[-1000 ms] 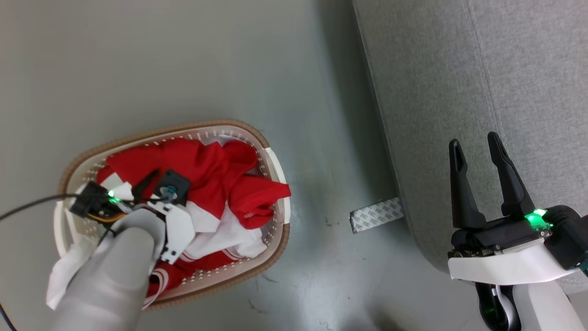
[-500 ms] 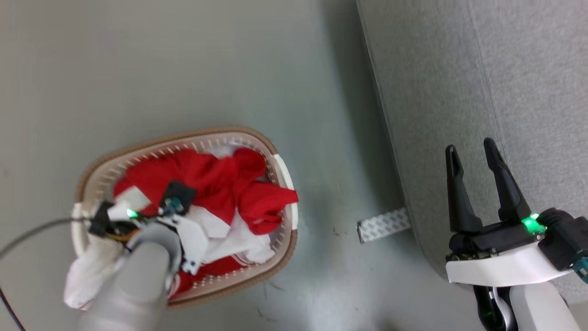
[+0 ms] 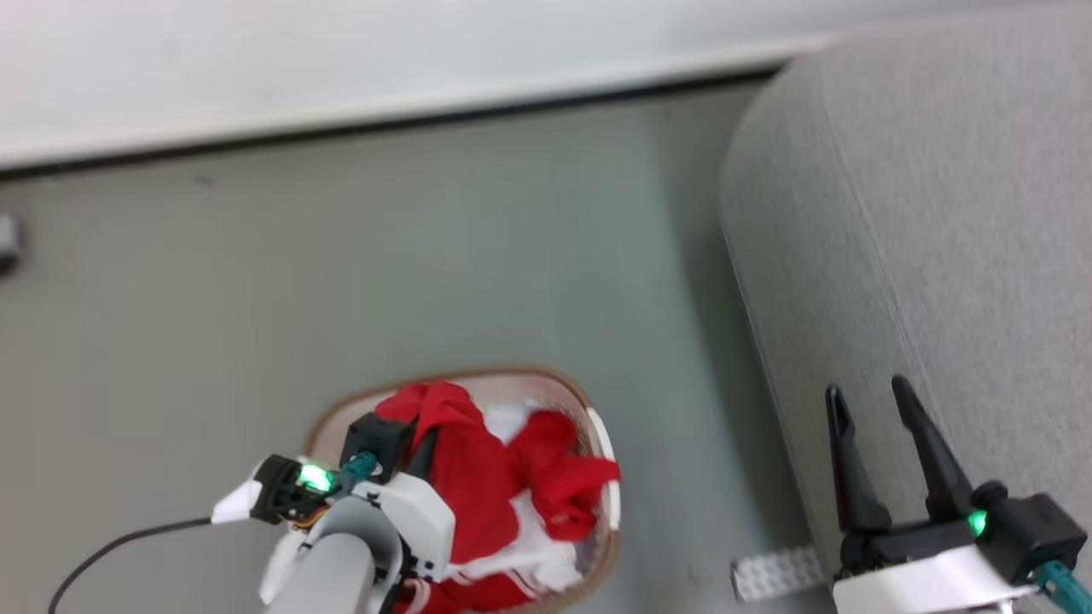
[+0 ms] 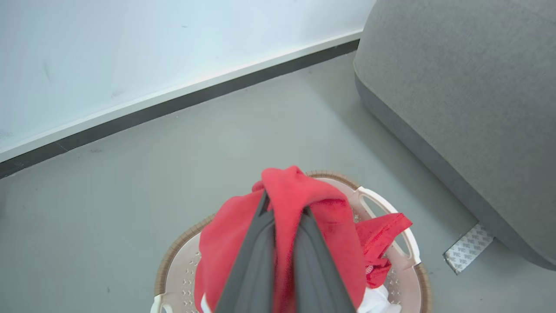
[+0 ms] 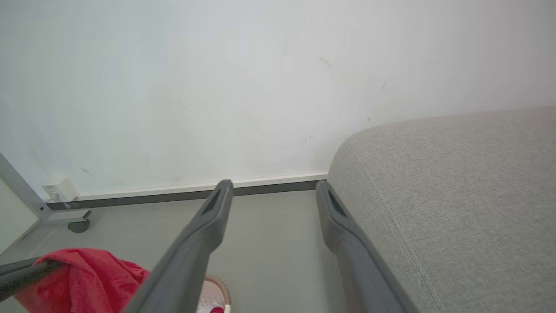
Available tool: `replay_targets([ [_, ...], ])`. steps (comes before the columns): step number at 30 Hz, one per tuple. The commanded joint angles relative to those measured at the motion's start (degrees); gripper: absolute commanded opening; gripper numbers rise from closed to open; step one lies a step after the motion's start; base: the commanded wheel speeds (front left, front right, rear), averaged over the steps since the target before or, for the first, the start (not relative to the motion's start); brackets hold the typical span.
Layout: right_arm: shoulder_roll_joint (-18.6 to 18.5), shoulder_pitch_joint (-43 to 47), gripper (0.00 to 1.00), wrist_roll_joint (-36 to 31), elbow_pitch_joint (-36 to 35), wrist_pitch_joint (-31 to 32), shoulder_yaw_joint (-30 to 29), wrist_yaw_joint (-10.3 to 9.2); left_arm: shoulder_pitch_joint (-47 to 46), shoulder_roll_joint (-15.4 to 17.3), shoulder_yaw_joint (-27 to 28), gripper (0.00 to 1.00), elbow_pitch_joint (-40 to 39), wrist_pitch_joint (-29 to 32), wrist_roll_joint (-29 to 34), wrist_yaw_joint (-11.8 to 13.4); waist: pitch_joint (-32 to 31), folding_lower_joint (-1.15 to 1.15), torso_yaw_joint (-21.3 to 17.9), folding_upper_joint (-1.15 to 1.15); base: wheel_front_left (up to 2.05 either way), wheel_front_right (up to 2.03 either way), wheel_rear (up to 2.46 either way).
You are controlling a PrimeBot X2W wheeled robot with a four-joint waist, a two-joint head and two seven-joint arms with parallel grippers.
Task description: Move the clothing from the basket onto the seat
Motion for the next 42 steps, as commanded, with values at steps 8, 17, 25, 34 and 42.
replay_targets([
  [8,-0.2,6.4,1.0,0.0,1.4,0.0,0.3,-0.12,4.9,-0.5,-1.1,0.0,-8.6,0.2,-3.1,-1.2,-14.1,0.01,6.8,0.0,0.0,0.0,0.0],
  [17,-0.2,8.9,1.0,-0.6,1.4,0.0,1.1,-0.12,5.8,-0.2,-2.2,0.0,-20.7,5.9,-5.2,-2.0,-17.8,0.01,8.5,0.0,0.0,0.0,0.0],
  [25,-0.2,9.4,1.0,-1.8,0.3,0.0,2.7,-0.12,7.6,1.0,-2.1,0.0,-29.8,10.8,-6.7,-2.2,-19.8,0.01,9.5,0.0,0.0,0.0,0.0],
  [34,-5.5,4.6,1.0,-0.6,-0.1,0.0,13.7,-0.12,10.2,0.9,-3.3,0.0,-36.4,13.6,-7.7,-1.8,-20.4,0.01,10.6,0.0,0.0,0.0,0.0],
  [42,-8.3,-3.8,1.0,2.8,4.1,0.0,25.2,-0.12,10.9,0.3,-6.5,0.0,-39.9,15.3,-8.3,-2.3,-20.1,0.01,11.7,0.0,0.0,0.0,0.0],
])
